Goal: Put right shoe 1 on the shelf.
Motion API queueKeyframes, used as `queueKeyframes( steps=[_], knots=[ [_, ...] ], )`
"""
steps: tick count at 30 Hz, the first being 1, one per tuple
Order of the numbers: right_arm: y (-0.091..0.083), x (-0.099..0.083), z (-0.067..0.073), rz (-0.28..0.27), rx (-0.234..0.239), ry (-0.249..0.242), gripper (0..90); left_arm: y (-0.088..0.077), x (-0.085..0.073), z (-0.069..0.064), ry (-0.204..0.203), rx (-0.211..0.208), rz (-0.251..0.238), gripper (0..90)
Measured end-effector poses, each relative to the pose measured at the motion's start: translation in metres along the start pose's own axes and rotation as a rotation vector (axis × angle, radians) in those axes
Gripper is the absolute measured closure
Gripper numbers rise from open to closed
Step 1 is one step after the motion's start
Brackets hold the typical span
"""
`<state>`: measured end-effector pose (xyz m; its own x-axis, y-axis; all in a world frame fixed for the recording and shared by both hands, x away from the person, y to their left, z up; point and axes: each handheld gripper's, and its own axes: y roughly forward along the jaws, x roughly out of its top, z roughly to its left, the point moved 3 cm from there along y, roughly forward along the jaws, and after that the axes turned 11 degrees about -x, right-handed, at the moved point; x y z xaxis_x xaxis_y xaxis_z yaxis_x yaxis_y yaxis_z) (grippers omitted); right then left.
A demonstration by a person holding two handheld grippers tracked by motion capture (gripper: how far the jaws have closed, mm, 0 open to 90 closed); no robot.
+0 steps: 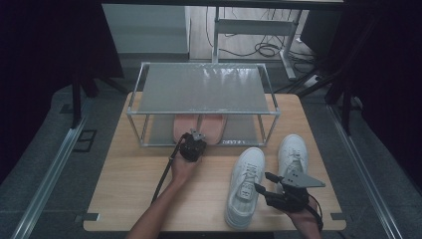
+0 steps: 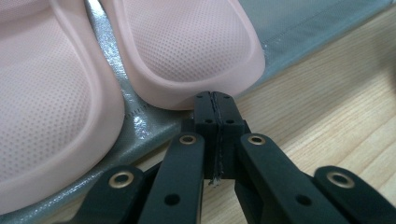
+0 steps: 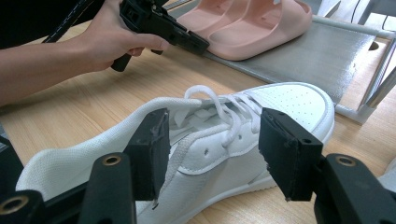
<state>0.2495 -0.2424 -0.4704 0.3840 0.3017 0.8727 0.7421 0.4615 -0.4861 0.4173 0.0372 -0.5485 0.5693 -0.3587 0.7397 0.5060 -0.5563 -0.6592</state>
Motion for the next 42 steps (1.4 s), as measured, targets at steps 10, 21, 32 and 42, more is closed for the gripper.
queueKeyframes(
  steps=[10, 21, 32, 42],
  knots=[
    [0.0, 0.0, 0.0, 0.002, 0.0, 0.002, 44.4, 0.002, 0.001, 0.006, -0.03, 0.001, 0.002, 90.0],
    [0.0, 0.0, 0.0, 0.002, -0.001, 0.0, 44.4, 0.004, 0.003, 0.008, -0.041, -0.002, 0.004, 89.8],
    [-0.001, 0.0, -0.001, -0.003, -0.004, 0.004, 44.4, -0.009, -0.008, 0.003, -0.036, -0.03, -0.012, 88.3],
    [0.0, 0.0, 0.002, 0.001, 0.002, -0.002, 44.4, -0.044, -0.031, 0.001, -0.051, -0.057, -0.058, 85.8]
  ],
)
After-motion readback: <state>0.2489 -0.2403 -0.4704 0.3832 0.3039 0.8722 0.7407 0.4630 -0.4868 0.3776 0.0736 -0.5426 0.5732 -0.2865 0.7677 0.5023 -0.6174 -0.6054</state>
